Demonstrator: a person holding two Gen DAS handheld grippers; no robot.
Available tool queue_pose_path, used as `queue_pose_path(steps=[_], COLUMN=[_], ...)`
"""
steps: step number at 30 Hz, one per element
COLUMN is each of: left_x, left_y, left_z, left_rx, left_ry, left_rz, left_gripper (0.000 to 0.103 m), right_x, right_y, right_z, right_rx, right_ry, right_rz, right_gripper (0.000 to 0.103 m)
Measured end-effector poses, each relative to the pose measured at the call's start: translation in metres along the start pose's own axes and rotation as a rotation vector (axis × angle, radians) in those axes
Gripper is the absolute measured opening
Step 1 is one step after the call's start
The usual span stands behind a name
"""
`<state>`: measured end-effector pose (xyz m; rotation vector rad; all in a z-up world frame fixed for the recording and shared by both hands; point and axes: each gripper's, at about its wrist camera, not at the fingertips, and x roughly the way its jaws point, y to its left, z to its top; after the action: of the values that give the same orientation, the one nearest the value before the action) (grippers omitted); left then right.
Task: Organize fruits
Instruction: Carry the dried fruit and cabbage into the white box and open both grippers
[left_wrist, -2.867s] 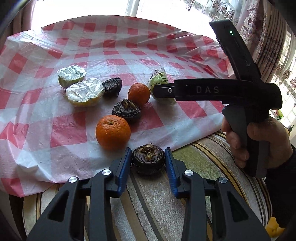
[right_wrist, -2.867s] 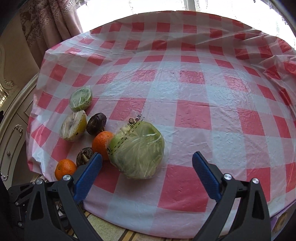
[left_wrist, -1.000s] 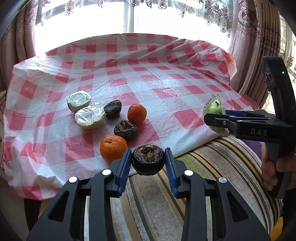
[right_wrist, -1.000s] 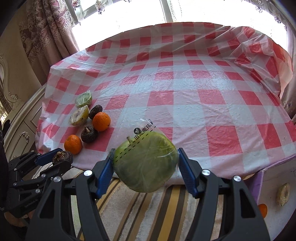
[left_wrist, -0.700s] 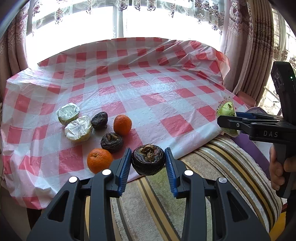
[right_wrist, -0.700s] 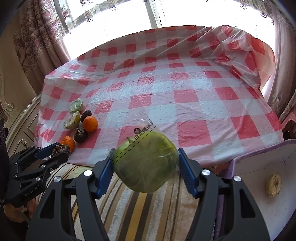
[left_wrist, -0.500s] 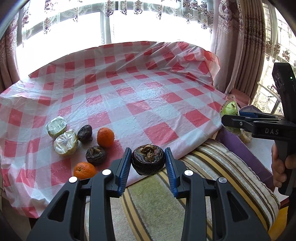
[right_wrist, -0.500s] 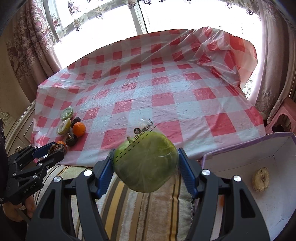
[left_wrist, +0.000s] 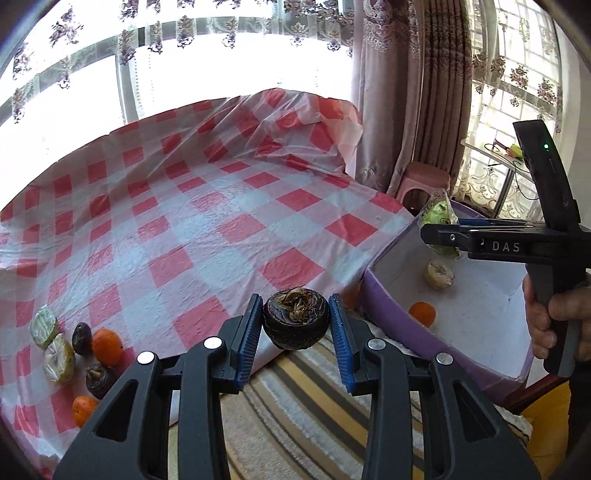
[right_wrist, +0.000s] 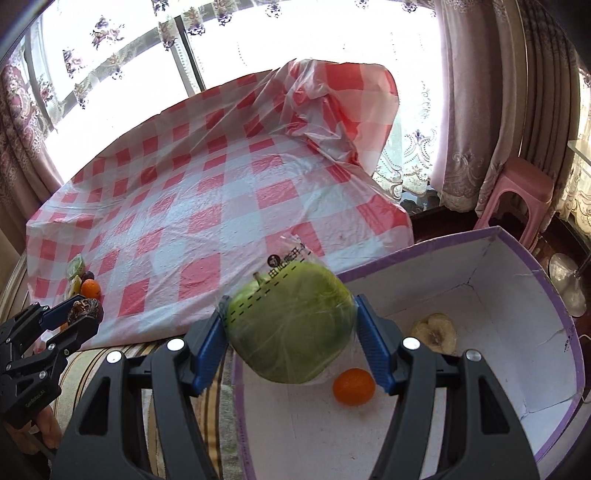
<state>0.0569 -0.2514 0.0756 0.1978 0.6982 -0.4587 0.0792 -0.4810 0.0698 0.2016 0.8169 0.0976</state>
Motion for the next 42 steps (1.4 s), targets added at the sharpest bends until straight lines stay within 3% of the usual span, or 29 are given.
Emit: queue_pose_path(steps=[8,15,20,28,34,38,42], left_x=[0.036,0.081,0.108,0.134,0.158,0.171,0.174], left_y=[-0.062,-0.11,-0.13,-0.146,-0.155,-0.162,-0.166], left_z=[0.027,0.03,0.027,0.024,0.013,0.002,-0.002], left_rx=[0.114,0.222,0.303,0.392,0.448,0.482,0.515], left_ry=[0.017,0.087,0.135,0.195,0.312,0.372,0.378], left_rz=[-0.104,-0.151,-0.142,-0.115,-0.112,-0.079,-0.039], left_gripper=[0.035,0.035,0.035,0.035,0.035,0.035,0.035], right_x=[0.017,0.041,0.062,0.083,0.104,0.116,0.119], right_y=[-0.038,-0.059,-0.078,-0.091,-0.097,-0.095,-0.089], right_z=[-0.002,-0.009,-0.014,-0.016,-0.021,-0.028,-0.033], right_rx=[0.069,0.086,0.111,0.101,0.085,0.063,0.038], right_ry=[0.045,0.117,0.199,0.263,0.326,0.352,0.361], right_rz=[-0.065,-0.116,-0.169,-0.22,-0.233,-0.235,-0.239], right_gripper=[0.065,0.065,0.065,0.065,0.065,0.066,0.066])
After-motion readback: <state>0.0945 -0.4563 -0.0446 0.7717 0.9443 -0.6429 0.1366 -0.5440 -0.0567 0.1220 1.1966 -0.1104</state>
